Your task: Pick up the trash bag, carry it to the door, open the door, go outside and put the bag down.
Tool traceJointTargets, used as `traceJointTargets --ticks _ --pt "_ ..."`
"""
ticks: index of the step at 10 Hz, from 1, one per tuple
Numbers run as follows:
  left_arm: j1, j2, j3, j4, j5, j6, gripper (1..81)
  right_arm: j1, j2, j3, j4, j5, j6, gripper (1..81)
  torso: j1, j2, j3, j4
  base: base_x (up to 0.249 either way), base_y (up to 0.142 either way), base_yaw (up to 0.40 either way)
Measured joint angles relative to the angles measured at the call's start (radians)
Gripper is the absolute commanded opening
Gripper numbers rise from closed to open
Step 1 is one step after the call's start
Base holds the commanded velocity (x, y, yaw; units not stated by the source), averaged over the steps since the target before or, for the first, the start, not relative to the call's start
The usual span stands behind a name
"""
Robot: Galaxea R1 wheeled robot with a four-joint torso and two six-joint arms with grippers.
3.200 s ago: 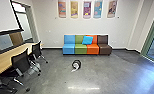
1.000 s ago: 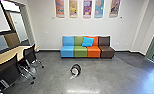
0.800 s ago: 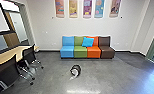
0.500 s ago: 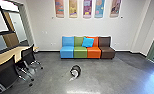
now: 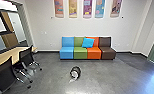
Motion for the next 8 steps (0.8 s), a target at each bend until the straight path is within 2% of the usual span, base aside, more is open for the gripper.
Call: traceJointTargets --ticks 8 --pt "0.005 0.003 0.0 0.0 0.0 0.0 81.1 0.0 0.0 0.0 0.0 0.0 -0.001 81.1 0.0 0.0 0.0 0.0 0.115 0.0 0.0"
